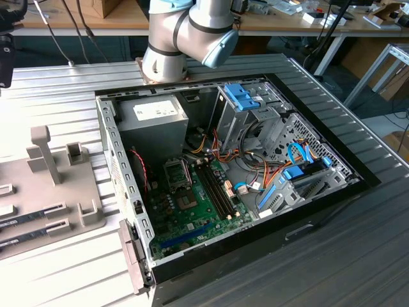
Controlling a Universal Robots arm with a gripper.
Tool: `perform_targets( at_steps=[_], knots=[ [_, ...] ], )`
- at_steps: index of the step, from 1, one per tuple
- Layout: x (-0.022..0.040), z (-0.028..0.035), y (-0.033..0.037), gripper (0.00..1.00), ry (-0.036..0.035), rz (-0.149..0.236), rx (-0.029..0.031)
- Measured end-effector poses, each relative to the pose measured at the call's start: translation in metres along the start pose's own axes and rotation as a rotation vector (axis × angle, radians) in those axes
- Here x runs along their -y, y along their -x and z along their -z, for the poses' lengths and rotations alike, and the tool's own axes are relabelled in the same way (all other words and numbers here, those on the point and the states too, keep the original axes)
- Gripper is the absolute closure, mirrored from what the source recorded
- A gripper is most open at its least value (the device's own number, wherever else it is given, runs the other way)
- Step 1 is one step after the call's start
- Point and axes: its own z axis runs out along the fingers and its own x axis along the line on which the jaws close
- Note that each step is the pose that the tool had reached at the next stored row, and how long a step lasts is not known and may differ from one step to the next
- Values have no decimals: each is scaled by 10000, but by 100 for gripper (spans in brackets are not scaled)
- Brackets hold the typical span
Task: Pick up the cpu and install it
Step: 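Pick up the cpu and move it towards the insertion slot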
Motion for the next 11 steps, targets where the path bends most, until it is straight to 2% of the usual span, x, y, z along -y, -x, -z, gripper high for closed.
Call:
perform_targets(
  at_steps=[11],
  knots=[
    [1,-1,27,53,0,0,1]
  ],
)
